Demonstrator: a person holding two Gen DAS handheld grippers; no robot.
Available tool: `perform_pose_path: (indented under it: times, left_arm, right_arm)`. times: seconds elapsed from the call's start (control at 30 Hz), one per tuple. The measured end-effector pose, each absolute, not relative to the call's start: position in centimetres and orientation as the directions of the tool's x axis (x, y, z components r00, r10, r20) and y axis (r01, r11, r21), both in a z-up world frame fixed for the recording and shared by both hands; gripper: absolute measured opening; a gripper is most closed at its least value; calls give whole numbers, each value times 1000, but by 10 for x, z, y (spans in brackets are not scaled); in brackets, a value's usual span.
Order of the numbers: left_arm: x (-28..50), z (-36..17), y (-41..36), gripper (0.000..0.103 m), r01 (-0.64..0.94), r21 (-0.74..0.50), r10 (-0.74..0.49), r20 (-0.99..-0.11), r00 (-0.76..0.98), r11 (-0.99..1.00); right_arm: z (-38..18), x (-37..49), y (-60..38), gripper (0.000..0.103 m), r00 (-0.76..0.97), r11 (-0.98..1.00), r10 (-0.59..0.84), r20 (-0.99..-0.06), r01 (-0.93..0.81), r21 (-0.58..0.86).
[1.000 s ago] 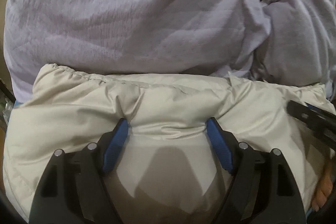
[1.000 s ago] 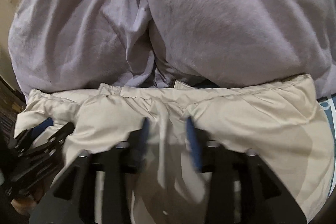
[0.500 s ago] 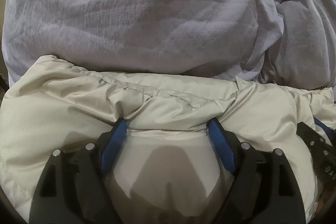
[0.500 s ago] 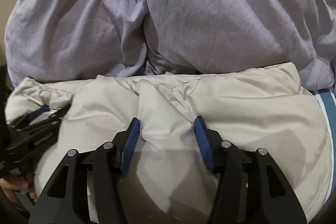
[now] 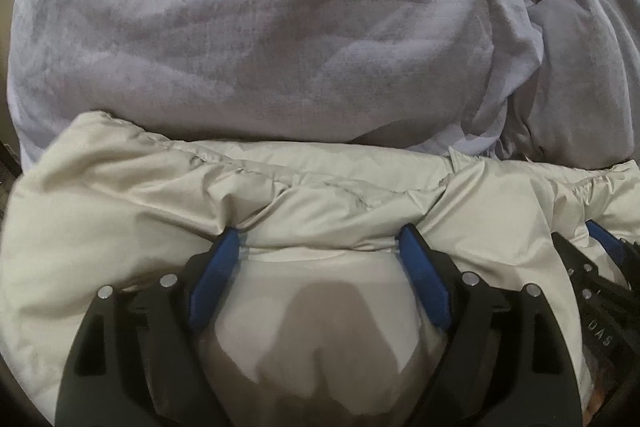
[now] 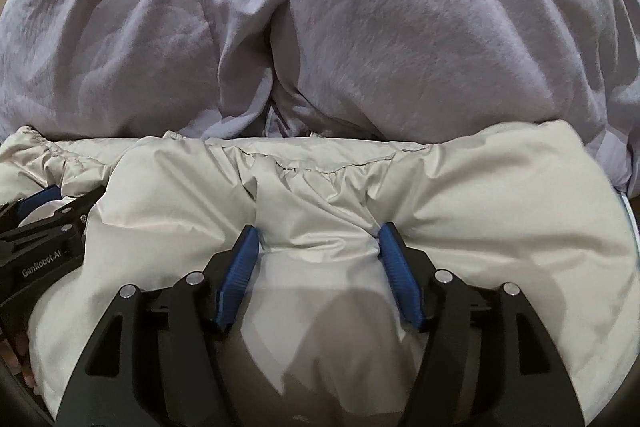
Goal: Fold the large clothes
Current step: 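Press the folded jacket edge flat with both grippers side by side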
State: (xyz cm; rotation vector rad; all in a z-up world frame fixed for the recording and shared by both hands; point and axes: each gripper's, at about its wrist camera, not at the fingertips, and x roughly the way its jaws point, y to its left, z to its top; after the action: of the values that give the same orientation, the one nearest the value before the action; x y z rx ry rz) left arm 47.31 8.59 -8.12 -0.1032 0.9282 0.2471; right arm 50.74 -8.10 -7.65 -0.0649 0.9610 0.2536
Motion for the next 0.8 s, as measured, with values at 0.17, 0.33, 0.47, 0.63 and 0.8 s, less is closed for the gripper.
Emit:
perform_pose_path:
  times: [0.17,0.33,0.47,0.63,0.8]
  left_arm:
    - [460,-58,80,82,-263,-44,132,-778,614,964]
    - [467,-65,76,86,-282,15,188,-778,599,959]
    - [473,-82,81,88,-299,14,196,-782,592,954]
    - [483,-93,81,89,-298,24,205,-778,593,954]
    - [493,-103,80,89,-304,21,207,-776,595,952]
  right_arm:
    - [-47,502,-79,73,570,955,284,-771,-243,172]
    - [-52,508,-55,75,567,951,284,-773,-271,151]
    - [-78,506,-45,76,561,957,249,-789,-268,112]
    - [-89,514,-41,77,566,961,236,-790,-255,105]
    - [-91,514,-38,78,570,962,237,-786,-249,110]
